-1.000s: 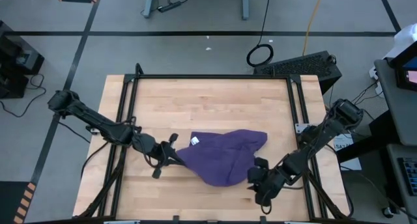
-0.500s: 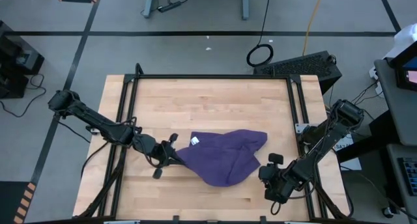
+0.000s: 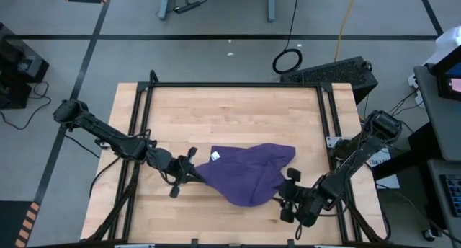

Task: Roll towel
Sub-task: Roll the purple towel

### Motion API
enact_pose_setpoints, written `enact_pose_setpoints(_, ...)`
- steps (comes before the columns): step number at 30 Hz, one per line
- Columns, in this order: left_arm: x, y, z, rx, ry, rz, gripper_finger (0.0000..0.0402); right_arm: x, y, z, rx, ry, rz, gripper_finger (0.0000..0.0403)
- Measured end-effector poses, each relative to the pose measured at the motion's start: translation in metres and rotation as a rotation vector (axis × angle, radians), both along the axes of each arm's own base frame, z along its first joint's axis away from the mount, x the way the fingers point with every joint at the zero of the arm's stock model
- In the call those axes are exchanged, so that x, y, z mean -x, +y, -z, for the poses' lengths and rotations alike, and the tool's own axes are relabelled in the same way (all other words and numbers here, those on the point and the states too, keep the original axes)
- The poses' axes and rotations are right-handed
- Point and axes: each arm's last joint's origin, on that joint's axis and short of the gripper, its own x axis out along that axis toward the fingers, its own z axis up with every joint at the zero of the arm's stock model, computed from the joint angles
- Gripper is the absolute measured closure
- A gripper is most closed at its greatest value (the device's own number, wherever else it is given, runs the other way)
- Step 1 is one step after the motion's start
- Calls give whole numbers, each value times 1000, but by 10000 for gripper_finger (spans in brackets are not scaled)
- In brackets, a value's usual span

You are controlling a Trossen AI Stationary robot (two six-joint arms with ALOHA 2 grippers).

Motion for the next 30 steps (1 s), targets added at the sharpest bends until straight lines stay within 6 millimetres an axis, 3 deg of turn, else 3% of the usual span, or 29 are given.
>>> enact_pose_setpoints(5,-3,-1,-1,-10,-39,9,399,-15,-1,8,75,-20,-32,248)
enact_pose_setpoints(10,-4,-2,-1,-9,-43,8,399,-19,-8,32,45,146,-13,248)
enact_pose_setpoints(14,-4,-2,-1,-9,-43,9,399,-3,-16,50,44,408,30,248)
enact_pose_setpoints(18,-4,-2,-1,-10,-43,9,399,17,-23,54,101,569,116,248)
enact_pose_setpoints(25,-4,-2,-2,-7,-50,9,399,29,-18,53,254,575,-1,248)
enact_pose_setpoints(30,-4,-2,-2,-6,-52,9,399,27,-18,52,316,490,16,248)
